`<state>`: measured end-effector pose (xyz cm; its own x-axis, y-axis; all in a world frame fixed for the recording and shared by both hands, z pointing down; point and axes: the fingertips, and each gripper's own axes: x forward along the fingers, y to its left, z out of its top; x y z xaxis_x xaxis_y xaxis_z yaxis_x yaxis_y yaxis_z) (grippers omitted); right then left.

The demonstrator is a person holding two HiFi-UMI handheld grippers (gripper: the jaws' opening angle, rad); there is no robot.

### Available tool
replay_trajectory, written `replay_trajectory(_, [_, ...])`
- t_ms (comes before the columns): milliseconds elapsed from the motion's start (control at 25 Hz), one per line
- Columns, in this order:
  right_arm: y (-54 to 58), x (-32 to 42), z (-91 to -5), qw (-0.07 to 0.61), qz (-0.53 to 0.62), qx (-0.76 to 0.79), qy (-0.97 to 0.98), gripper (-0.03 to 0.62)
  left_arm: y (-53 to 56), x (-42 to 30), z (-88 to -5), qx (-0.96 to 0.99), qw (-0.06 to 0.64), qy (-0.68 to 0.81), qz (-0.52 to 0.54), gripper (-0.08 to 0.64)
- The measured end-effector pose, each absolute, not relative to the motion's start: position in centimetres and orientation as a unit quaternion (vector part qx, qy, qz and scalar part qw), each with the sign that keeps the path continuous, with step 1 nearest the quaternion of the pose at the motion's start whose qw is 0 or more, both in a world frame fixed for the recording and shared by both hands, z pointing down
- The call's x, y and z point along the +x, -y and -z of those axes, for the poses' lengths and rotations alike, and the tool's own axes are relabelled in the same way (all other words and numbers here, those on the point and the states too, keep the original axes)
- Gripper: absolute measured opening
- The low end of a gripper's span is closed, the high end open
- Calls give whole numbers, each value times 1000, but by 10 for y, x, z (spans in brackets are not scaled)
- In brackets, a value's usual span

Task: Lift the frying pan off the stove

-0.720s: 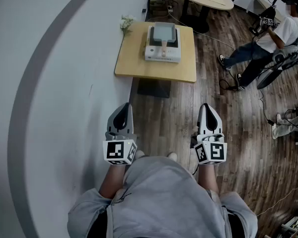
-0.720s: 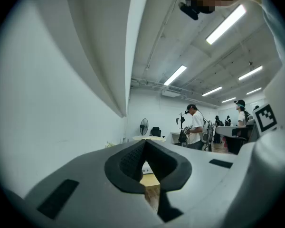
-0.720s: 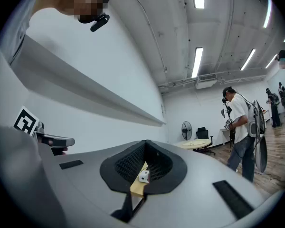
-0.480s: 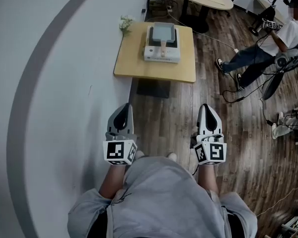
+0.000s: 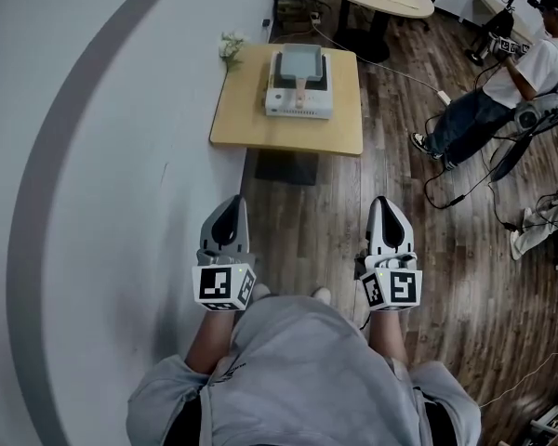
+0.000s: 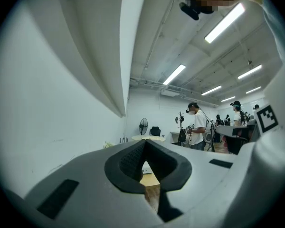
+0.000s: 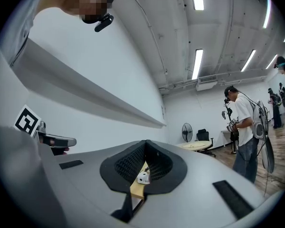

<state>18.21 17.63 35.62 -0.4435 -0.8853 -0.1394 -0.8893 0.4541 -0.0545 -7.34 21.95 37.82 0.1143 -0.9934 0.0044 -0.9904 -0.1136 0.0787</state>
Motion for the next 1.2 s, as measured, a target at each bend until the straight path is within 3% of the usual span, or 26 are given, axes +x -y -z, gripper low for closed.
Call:
replay_trajectory(840, [-161,253,-386,60,34,-507,-859,0,-209,16,-396,745,61,664,16,2])
replay_trajectory(1200, [-116,242,-398,40,37,-504,-862,-1,-167,1,-405,745,64,663,11,2])
